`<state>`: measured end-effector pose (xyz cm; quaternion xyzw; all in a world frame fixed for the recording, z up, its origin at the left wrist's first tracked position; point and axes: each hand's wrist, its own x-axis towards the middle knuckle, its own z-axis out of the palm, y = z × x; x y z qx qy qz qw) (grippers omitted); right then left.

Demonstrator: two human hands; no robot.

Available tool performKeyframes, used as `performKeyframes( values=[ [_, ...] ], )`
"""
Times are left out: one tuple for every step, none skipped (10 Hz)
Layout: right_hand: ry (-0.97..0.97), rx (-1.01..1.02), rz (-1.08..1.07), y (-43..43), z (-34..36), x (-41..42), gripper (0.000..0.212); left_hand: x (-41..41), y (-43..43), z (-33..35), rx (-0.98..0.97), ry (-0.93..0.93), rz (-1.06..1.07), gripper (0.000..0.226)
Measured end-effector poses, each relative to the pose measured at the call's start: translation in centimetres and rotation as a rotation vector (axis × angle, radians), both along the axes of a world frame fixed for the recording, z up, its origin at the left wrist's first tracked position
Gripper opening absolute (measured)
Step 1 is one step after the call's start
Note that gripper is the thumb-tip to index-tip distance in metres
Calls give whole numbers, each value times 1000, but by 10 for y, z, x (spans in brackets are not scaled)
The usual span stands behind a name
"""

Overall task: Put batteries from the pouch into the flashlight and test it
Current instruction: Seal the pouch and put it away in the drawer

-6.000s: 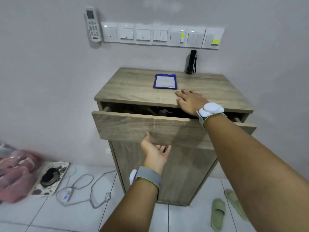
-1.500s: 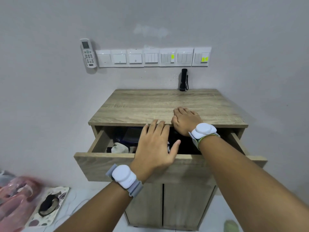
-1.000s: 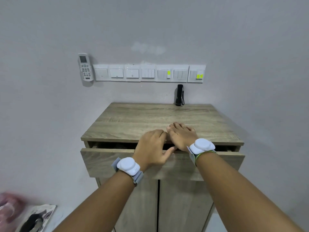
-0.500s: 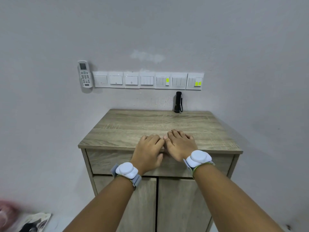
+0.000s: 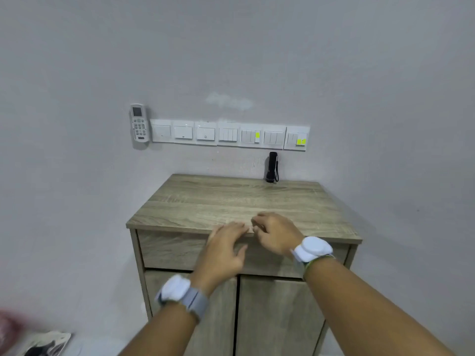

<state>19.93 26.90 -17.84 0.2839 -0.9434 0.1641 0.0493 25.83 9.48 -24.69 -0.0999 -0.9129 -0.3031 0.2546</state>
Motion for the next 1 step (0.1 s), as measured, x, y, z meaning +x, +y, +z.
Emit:
performKeyframes(
  values=[
    [62,-619,106,9,86,53,19,87,-10,-100,181,-102,51,49]
  ],
)
